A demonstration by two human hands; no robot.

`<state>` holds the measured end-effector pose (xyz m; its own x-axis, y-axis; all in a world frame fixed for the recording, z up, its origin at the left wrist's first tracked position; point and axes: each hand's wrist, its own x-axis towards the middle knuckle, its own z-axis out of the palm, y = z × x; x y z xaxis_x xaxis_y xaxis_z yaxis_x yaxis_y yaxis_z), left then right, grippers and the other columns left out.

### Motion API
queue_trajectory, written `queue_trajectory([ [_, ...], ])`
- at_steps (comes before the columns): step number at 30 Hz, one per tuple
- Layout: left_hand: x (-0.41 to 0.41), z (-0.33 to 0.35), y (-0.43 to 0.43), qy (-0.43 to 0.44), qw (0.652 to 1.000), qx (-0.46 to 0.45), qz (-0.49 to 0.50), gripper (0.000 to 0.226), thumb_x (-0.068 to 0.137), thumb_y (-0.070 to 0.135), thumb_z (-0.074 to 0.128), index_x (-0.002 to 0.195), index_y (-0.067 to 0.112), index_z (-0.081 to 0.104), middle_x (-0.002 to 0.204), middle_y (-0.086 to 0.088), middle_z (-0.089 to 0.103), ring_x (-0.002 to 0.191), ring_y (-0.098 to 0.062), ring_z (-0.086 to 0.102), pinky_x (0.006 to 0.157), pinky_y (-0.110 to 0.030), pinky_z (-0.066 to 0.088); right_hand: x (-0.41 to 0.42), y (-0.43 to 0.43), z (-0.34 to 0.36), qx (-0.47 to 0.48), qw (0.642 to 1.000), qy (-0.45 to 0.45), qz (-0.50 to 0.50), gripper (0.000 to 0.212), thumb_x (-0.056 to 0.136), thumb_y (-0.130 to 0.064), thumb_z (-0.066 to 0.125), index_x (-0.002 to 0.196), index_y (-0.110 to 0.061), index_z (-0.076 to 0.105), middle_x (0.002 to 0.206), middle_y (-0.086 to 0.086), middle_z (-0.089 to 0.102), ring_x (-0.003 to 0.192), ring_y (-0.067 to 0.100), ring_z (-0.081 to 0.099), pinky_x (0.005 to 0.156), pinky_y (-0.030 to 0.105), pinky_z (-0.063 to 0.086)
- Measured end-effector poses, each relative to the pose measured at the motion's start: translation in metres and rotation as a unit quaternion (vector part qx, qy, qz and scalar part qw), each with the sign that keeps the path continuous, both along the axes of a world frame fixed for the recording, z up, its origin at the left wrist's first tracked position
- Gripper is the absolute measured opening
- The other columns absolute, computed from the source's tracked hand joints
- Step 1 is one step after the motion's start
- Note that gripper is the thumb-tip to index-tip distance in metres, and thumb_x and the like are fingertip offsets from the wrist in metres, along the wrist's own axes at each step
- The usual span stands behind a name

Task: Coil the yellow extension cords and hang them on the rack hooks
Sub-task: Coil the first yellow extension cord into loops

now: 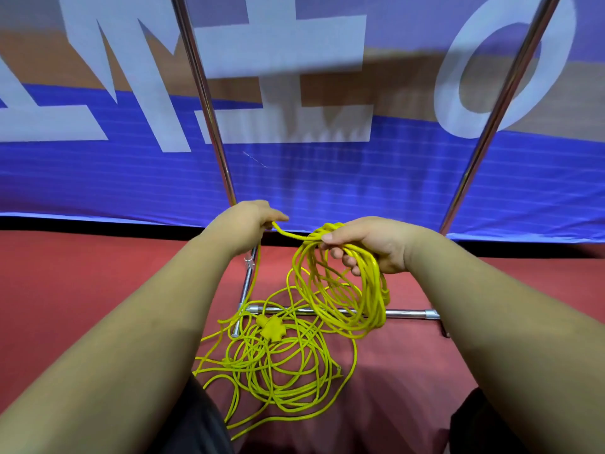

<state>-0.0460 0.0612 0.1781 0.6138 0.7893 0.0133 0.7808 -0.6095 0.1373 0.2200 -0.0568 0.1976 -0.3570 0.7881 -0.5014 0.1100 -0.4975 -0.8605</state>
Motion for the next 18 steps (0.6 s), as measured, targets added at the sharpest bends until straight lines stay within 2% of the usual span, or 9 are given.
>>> queue_trajectory([
  [2, 0.010, 0.007, -0.003, -0.006, 0.999, 0.042, -0.020, 0.065, 0.095, -0.005, 0.051, 0.141, 0.040, 0.061, 0.100, 0.010, 0.049, 0.101, -0.021, 0.057, 0.077, -0.046, 0.054, 0.001, 0.001, -0.004, -0.004, 1.000, -0.008, -0.002, 0.020, 0.099, -0.029, 0.069, 0.105, -0.011, 0.063, 0.073, -0.002, 0.054, 0.050, 0.008, 0.046, 0.046, 0.022, 0.042],
  [4, 0.018, 0.011, -0.009, 0.001, 0.998, 0.065, -0.028, 0.066, 0.096, -0.002, 0.050, 0.144, 0.042, 0.057, 0.103, 0.010, 0.052, 0.107, -0.018, 0.053, 0.075, -0.045, 0.053, 0.003, 0.004, -0.007, 0.001, 1.000, -0.013, 0.004, 0.025, 0.094, -0.032, 0.075, 0.103, -0.013, 0.061, 0.074, -0.002, 0.051, 0.051, 0.008, 0.045, 0.049, 0.023, 0.040],
  [7, 0.016, 0.008, -0.011, -0.027, 0.998, 0.056, -0.008, 0.046, 0.104, 0.012, 0.049, 0.141, 0.036, 0.059, 0.109, 0.004, 0.060, 0.110, -0.022, 0.056, 0.080, -0.047, 0.054, 0.005, 0.006, -0.006, 0.004, 1.000, -0.010, 0.011, 0.017, 0.097, -0.031, 0.073, 0.099, -0.017, 0.063, 0.076, -0.003, 0.052, 0.052, 0.007, 0.044, 0.051, 0.022, 0.039],
  [9, 0.010, 0.005, -0.009, -0.062, 0.997, 0.043, 0.035, 0.028, 0.106, 0.025, 0.052, 0.130, 0.025, 0.065, 0.111, -0.001, 0.066, 0.108, -0.027, 0.060, 0.084, -0.048, 0.054, 0.004, 0.007, -0.005, -0.003, 1.000, -0.001, 0.021, 0.018, 0.099, -0.028, 0.070, 0.102, -0.014, 0.061, 0.079, 0.000, 0.051, 0.054, 0.009, 0.045, 0.051, 0.022, 0.042],
  [11, 0.004, 0.004, -0.010, -0.087, 0.993, 0.018, 0.071, 0.016, 0.104, 0.030, 0.055, 0.113, 0.022, 0.066, 0.100, 0.000, 0.067, 0.095, -0.026, 0.061, 0.079, -0.044, 0.052, 0.002, 0.006, -0.005, -0.008, 0.999, -0.013, 0.030, 0.019, 0.097, -0.027, 0.072, 0.098, -0.012, 0.060, 0.079, 0.004, 0.048, 0.055, 0.011, 0.047, 0.050, 0.023, 0.044],
  [13, -0.001, 0.000, -0.012, -0.100, 0.990, -0.020, 0.095, 0.009, 0.102, 0.028, 0.055, 0.101, 0.025, 0.064, 0.090, 0.004, 0.065, 0.085, -0.022, 0.062, 0.072, -0.039, 0.052, 0.000, 0.005, -0.003, -0.011, 0.999, -0.033, 0.015, 0.015, 0.097, -0.025, 0.071, 0.091, -0.015, 0.060, 0.072, 0.001, 0.048, 0.052, 0.011, 0.046, 0.047, 0.022, 0.041],
  [15, -0.007, -0.006, -0.011, -0.114, 0.983, -0.059, 0.132, 0.013, 0.101, 0.022, 0.052, 0.098, 0.026, 0.064, 0.086, 0.004, 0.066, 0.080, -0.020, 0.064, 0.067, -0.035, 0.051, 0.001, 0.005, 0.001, -0.010, 0.999, -0.028, -0.015, 0.013, 0.099, -0.021, 0.066, 0.088, -0.018, 0.059, 0.064, -0.004, 0.046, 0.046, 0.008, 0.042, 0.044, 0.021, 0.036],
  [18, -0.026, -0.016, -0.006, -0.095, 0.969, -0.097, 0.204, 0.022, 0.101, 0.017, 0.046, 0.095, 0.024, 0.066, 0.090, 0.003, 0.068, 0.082, -0.022, 0.064, 0.065, -0.031, 0.046, 0.007, 0.010, 0.006, -0.005, 0.996, 0.030, -0.080, 0.015, 0.099, -0.017, 0.058, 0.086, -0.021, 0.053, 0.059, -0.008, 0.039, 0.039, 0.006, 0.032, 0.041, 0.020, 0.029],
])
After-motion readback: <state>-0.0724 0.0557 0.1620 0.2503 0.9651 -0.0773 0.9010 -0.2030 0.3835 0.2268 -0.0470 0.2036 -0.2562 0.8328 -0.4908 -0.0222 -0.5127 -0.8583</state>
